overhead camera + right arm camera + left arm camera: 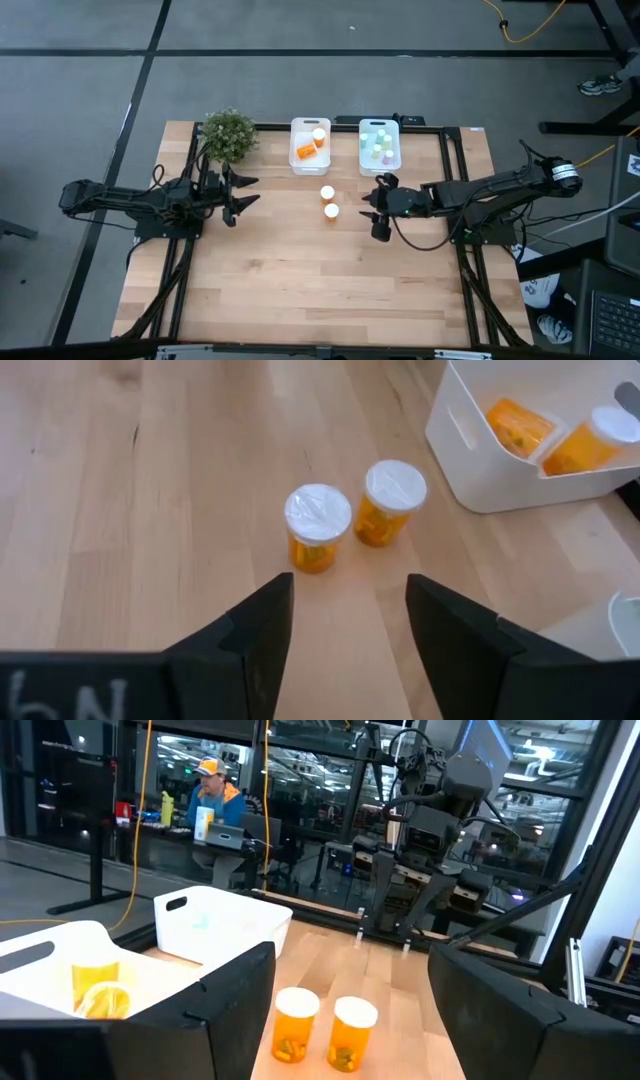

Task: Pick and place medicine bottles into bin by pill shape (circle, oval)
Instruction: Put the orange pill bottle into the left white bin

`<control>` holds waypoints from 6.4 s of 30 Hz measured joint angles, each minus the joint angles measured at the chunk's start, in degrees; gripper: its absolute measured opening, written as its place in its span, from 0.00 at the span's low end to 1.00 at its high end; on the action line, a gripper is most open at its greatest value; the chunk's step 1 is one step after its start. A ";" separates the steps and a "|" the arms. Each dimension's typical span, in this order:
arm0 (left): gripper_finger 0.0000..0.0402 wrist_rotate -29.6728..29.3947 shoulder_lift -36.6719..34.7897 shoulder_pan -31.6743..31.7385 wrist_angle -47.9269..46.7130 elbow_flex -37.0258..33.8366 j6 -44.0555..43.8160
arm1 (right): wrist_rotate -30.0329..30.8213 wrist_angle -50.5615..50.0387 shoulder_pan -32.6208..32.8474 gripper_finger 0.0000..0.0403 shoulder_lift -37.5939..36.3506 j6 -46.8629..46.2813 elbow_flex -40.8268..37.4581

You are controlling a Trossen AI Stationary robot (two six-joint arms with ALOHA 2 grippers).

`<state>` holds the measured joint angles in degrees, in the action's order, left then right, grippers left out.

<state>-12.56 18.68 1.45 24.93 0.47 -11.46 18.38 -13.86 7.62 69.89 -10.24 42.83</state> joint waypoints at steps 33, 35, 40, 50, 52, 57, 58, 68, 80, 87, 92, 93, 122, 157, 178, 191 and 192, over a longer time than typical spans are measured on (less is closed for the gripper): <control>0.64 -0.04 0.00 0.02 0.02 0.00 0.00 | -11.79 19.15 -15.49 0.65 19.06 6.34 0.02; 0.64 -0.04 0.00 0.02 0.02 0.00 0.02 | -14.05 19.60 -17.07 0.65 20.15 8.63 0.02; 0.64 -0.03 0.00 0.02 0.02 0.00 0.01 | -20.23 22.61 -19.39 0.65 22.62 14.25 0.04; 0.64 -0.03 0.00 0.02 0.02 0.00 0.02 | -23.04 29.32 -19.89 0.65 30.04 18.00 2.43; 0.64 -0.04 0.00 0.00 0.00 0.00 0.02 | -23.07 29.52 -19.89 0.65 31.23 18.12 4.09; 0.64 -0.02 0.02 0.01 0.00 0.00 0.00 | -23.19 29.37 -19.89 0.65 33.54 18.39 8.32; 0.64 -0.02 0.00 0.02 0.02 0.00 0.02 | -23.20 29.43 -19.89 0.65 33.83 18.42 8.97; 0.64 0.00 0.02 0.02 0.00 0.00 0.02 | -23.18 27.82 -19.89 0.65 34.56 18.29 9.62; 0.64 -0.02 0.02 0.02 0.00 0.00 0.02 | -23.05 29.95 -19.89 0.65 35.15 18.27 9.60; 0.64 -0.02 0.01 0.00 0.00 0.00 0.02 | -23.05 29.19 -19.89 0.61 35.15 17.97 9.60; 0.64 -0.02 0.02 0.02 0.00 0.00 0.02 | -23.00 29.80 -19.89 0.53 35.15 17.88 9.60; 0.64 -0.02 0.02 0.02 0.00 0.00 0.02 | -22.98 30.07 -19.89 0.52 35.15 17.86 9.60; 0.64 -0.02 0.02 0.02 0.00 0.00 0.02 | -24.53 19.96 -36.68 0.52 39.66 23.19 25.86; 0.64 -0.02 0.01 0.00 0.00 0.00 0.01 | -25.22 16.31 -37.10 0.70 40.72 20.93 31.36; 0.64 0.00 0.02 0.01 0.00 0.00 0.02 | -26.46 -18.49 -17.44 0.66 29.22 23.78 24.26; 0.64 0.00 0.00 0.00 0.00 0.00 0.02 | -26.57 18.80 -13.68 0.66 29.33 21.75 6.96; 0.64 0.00 0.02 0.02 0.00 -0.02 0.00 | -26.56 20.90 -13.54 0.66 29.33 21.24 6.32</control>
<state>-12.56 18.69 1.48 24.93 0.45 -11.46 -8.18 7.04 -5.92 99.22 11.00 49.15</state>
